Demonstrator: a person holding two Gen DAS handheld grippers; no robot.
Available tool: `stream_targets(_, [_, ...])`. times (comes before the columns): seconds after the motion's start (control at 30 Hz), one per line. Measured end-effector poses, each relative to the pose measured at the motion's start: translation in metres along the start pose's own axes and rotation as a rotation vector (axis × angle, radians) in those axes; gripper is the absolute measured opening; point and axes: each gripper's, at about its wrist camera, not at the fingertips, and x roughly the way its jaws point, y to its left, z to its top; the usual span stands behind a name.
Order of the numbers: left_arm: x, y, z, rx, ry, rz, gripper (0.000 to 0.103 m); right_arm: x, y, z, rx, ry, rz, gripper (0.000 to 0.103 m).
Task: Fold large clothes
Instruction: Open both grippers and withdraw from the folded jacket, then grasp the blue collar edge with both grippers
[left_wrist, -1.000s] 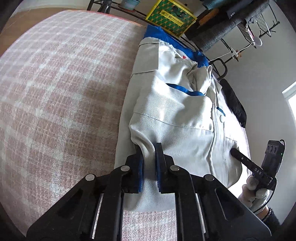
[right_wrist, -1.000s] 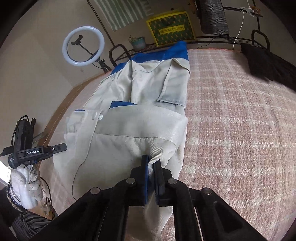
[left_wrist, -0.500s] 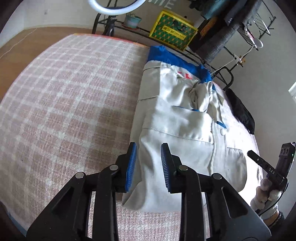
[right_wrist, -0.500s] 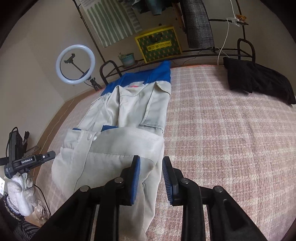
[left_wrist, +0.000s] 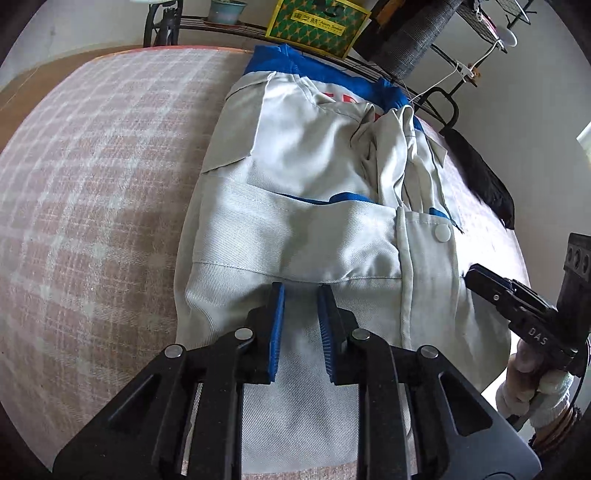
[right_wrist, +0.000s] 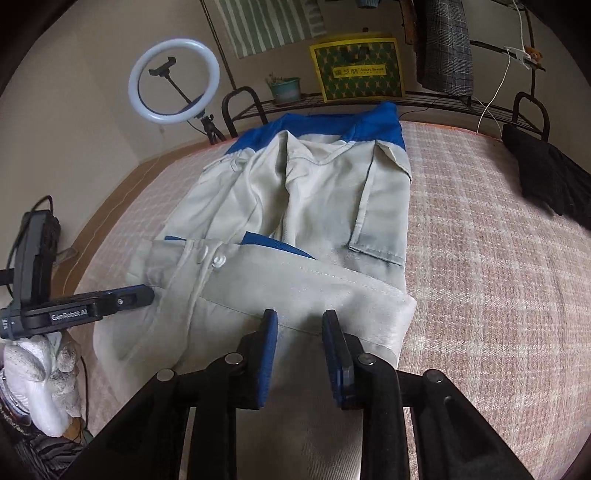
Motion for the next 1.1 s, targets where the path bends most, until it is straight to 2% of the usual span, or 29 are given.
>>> stream_targets(0.13, [-0.006, -0.004, -0.002, 0.029, -0.011, 0.024, 0.021, 0.005, 0.011, 0.006, -0.044, 0.032, -0.057, 0.026])
stream_targets(0.2, [-0.014, -0.009, 0.001, 0.065, -0.028, 0.047, 0.021, -0.003, 0.005, 0.009, 0.009, 0.027, -0.015, 0.032])
stream_targets(0.3, [-0.033, -0.008, 0.015, 0.053, -0.06, 0.003, 0.021, -0.024, -0.008, 0.015, 0.083, -0.009, 0.045, 0.034])
stream_targets(0.37, [-0.047, -0.004, 0.029, 0.031, -0.093, -0.033, 0.021, -0.041, -0.017, 0.021, 0.114, -0.06, 0.052, 0.036])
stream_targets(0.5, [-0.075, 0.004, 0.067, 0.043, -0.181, -0.031, 0.021, -0.067, -0.034, 0.041, 0.159, -0.189, 0.08, 0.037])
stream_targets(0.6, [-0.085, 0.011, 0.103, 0.056, -0.216, -0.008, 0.022, -0.072, -0.046, 0.066, 0.149, -0.208, 0.072, 0.037])
stream_targets(0.67, [-0.086, 0.018, 0.129, 0.052, -0.23, -0.012, 0.028, -0.071, -0.055, 0.084, 0.131, -0.215, 0.049, 0.037])
stream_targets(0.83, [-0.069, 0.03, 0.187, 0.041, -0.232, -0.02, 0.029, -0.054, -0.082, 0.125, 0.135, -0.223, 0.016, 0.038])
stream_targets(0.9, [-0.055, 0.034, 0.202, 0.032, -0.227, -0.027, 0.031, -0.042, -0.095, 0.14, 0.144, -0.224, 0.013, 0.043])
stream_targets(0.97, [-0.037, 0.039, 0.215, 0.021, -0.223, -0.036, 0.043, -0.026, -0.108, 0.153, 0.154, -0.226, 0.017, 0.058])
stream_targets(1.1, [0.01, 0.052, 0.238, -0.029, -0.191, -0.052, 0.046, 0.014, -0.135, 0.175, 0.19, -0.2, 0.07, 0.058])
